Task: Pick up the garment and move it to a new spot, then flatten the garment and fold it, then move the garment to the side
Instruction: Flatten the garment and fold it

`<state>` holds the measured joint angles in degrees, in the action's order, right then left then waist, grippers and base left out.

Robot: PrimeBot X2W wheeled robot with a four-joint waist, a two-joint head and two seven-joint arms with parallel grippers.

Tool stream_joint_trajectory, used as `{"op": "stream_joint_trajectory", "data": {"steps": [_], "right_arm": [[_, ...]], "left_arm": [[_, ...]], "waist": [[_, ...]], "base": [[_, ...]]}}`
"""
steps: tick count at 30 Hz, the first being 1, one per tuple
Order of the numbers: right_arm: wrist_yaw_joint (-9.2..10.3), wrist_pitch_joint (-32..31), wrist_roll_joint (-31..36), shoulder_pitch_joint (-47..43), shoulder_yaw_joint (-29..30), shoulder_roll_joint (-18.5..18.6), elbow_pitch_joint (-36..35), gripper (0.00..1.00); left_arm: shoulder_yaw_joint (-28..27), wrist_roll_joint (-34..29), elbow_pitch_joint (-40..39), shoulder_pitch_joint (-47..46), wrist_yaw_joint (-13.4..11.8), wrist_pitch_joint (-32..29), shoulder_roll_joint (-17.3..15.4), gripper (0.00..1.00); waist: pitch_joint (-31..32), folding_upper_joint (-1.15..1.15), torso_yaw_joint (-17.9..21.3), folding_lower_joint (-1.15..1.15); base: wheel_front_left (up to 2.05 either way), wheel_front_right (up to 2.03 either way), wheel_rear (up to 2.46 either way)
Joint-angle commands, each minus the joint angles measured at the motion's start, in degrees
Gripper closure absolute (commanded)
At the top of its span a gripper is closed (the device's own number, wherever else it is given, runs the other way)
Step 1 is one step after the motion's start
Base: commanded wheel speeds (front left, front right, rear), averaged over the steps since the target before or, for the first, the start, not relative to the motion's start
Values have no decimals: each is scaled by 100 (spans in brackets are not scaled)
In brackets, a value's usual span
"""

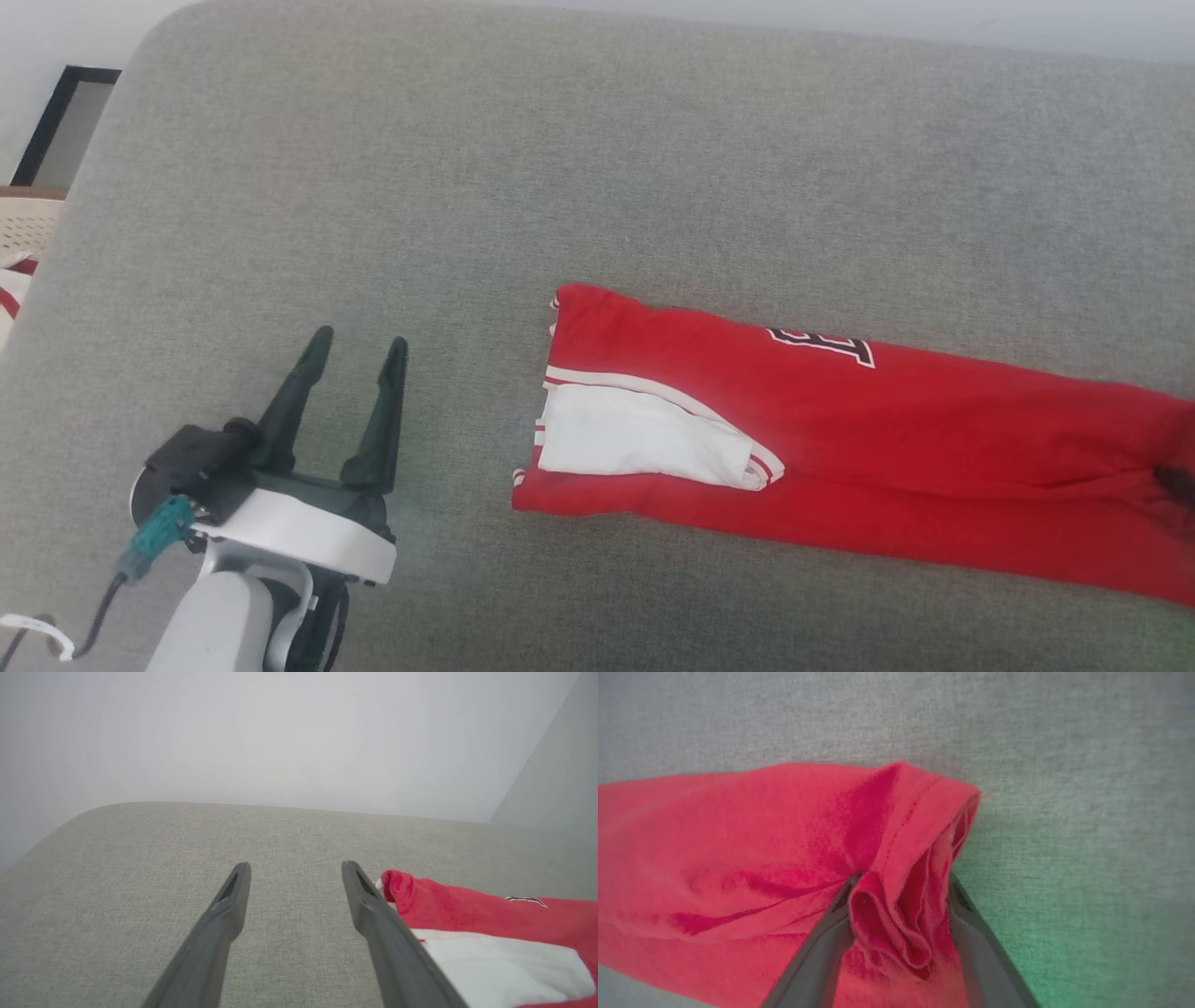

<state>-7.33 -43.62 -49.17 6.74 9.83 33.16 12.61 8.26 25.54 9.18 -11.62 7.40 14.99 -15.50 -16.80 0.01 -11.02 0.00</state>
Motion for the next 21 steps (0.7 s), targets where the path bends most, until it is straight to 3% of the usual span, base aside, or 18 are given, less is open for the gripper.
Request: {"op": "stream_joint_trajectory", "data": {"steps": [1,2,12,21], "right_arm": [[-29,-203,79,-57,-167,-382,55,95],[-29,-217,102,-33,-132,-417,38,100],[-11,296,438,455,553,-288,-113,100],[-13,850,821,883,1442,301,482,100]], "left_arm": [[-131,-294,-43,111,7,24,117,0],[-173,-377,-57,128,7,24,159,0],[-433,-800,-321,214,6,24,189,0],[-551,-772,-823,98,6,25,219,0]], "waist": [[-19,-1,30,0],[-25,-1,55,0],[-186,-1,422,0],[-482,-1,797,0]], "base": [[0,0,0],[0,0,0],[0,0,0],[0,0,0]]}}
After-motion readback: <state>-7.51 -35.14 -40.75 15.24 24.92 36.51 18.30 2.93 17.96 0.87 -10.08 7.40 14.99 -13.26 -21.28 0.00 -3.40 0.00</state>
